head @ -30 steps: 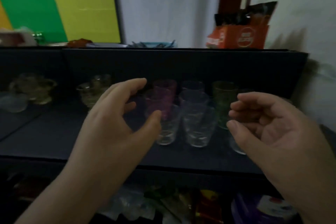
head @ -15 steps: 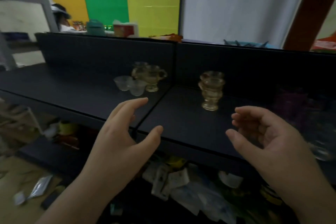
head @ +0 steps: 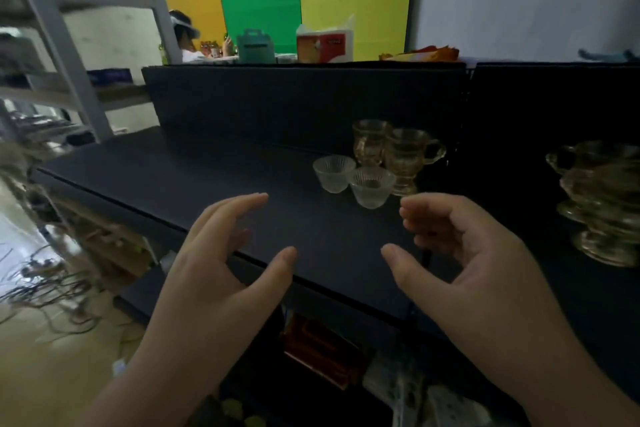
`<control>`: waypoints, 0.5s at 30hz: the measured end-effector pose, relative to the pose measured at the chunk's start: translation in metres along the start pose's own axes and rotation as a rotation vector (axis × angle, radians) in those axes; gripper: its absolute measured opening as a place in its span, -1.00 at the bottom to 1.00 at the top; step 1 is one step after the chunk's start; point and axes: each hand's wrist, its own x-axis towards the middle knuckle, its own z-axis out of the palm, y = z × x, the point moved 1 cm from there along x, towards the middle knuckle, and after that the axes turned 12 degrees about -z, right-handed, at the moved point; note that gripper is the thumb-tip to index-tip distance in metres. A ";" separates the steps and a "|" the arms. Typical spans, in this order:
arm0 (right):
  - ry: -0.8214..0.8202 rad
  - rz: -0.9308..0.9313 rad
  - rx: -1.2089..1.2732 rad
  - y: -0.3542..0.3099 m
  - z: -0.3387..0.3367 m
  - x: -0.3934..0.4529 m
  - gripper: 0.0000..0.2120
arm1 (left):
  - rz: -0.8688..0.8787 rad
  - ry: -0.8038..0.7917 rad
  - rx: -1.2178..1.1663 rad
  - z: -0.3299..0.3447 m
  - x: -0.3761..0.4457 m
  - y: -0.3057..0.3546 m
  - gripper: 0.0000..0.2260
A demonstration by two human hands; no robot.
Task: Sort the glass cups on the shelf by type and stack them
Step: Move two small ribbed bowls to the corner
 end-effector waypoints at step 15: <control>0.215 0.259 -0.330 0.015 0.043 0.056 -0.56 | 0.164 -0.538 0.078 0.036 0.174 -0.015 -0.36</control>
